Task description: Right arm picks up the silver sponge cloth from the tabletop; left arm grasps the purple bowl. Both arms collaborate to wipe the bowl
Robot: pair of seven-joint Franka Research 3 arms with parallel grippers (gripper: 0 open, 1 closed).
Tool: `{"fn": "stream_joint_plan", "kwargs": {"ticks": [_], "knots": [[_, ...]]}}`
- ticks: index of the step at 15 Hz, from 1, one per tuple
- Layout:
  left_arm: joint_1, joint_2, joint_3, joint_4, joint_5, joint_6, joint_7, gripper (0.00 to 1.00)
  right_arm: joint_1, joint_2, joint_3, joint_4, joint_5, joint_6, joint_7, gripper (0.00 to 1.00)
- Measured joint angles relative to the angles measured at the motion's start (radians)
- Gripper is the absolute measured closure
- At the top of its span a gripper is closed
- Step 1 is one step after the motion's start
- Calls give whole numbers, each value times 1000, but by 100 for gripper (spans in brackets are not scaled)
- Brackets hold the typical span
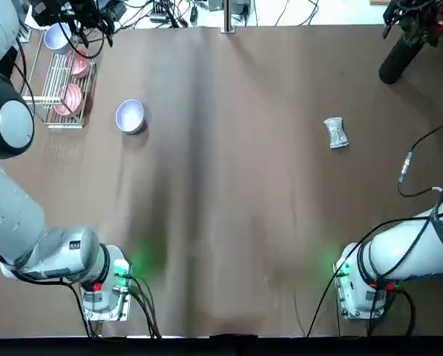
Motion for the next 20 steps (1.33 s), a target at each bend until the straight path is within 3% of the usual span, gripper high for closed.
{"fn": "stream_joint_plan", "kwargs": {"ticks": [6, 7, 11, 12, 14, 15, 20], "knots": [[38, -40, 0, -287, 2, 270, 48, 0, 25, 38, 4, -246, 16, 224, 0, 2], [62, -53, -1, -370, 2, 317, 93, 0, 45, 73, 5, -284, 17, 264, 1, 9], [112, -54, -1, -484, 2, 433, 153, 0, 69, 165, 8, -294, 25, 316, 2, 18], [119, -49, -1, -509, 2, 469, 156, 0, 72, 186, 8, -294, 29, 321, 2, 26], [129, -23, -1, -541, 2, 525, 156, 0, 75, 222, 9, -294, 33, 327, 1, 29], [131, -3, -1, -552, 2, 555, 156, 0, 77, 238, 10, -294, 34, 328, 1, 37], [131, 95, -2, -573, 2, 701, 156, 3, 88, 302, 11, -295, 61, 353, 0, 40]]}}
